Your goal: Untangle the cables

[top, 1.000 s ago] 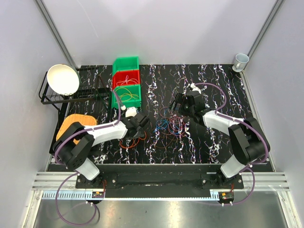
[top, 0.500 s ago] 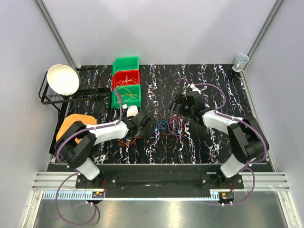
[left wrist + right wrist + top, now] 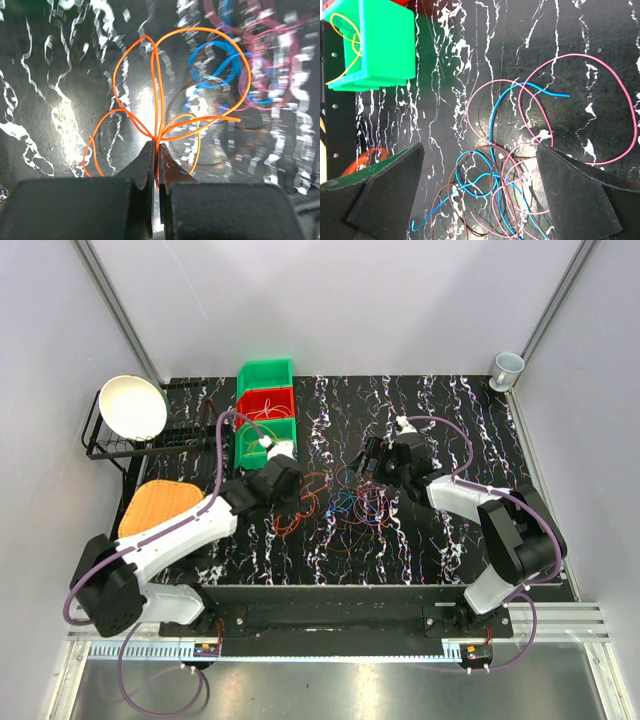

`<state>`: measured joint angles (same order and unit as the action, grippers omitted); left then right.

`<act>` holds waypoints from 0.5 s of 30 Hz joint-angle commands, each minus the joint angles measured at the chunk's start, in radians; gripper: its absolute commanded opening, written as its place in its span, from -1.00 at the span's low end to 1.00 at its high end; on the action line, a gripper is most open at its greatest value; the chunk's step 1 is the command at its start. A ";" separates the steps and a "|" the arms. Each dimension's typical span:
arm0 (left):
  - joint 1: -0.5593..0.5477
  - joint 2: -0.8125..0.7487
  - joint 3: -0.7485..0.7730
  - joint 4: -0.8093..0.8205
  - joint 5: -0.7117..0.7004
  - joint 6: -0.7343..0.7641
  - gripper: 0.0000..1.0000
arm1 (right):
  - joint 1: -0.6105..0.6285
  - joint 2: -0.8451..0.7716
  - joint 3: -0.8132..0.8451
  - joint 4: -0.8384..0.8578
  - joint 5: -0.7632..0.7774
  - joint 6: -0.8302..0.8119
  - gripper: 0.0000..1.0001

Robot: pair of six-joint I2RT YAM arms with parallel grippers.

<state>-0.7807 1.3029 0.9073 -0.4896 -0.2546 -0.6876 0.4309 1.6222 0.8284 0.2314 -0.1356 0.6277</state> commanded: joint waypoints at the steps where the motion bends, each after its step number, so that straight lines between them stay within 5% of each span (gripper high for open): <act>1: 0.017 -0.073 0.085 -0.043 0.055 0.068 -1.00 | -0.004 -0.030 -0.005 0.066 -0.035 0.007 0.99; 15: 0.115 -0.085 0.303 -0.092 0.021 0.140 -1.00 | -0.007 -0.048 -0.002 0.036 -0.006 0.004 0.99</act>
<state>-0.6964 1.2362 1.1183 -0.5991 -0.2161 -0.5865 0.4305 1.6203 0.8238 0.2417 -0.1509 0.6304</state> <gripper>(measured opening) 0.012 0.994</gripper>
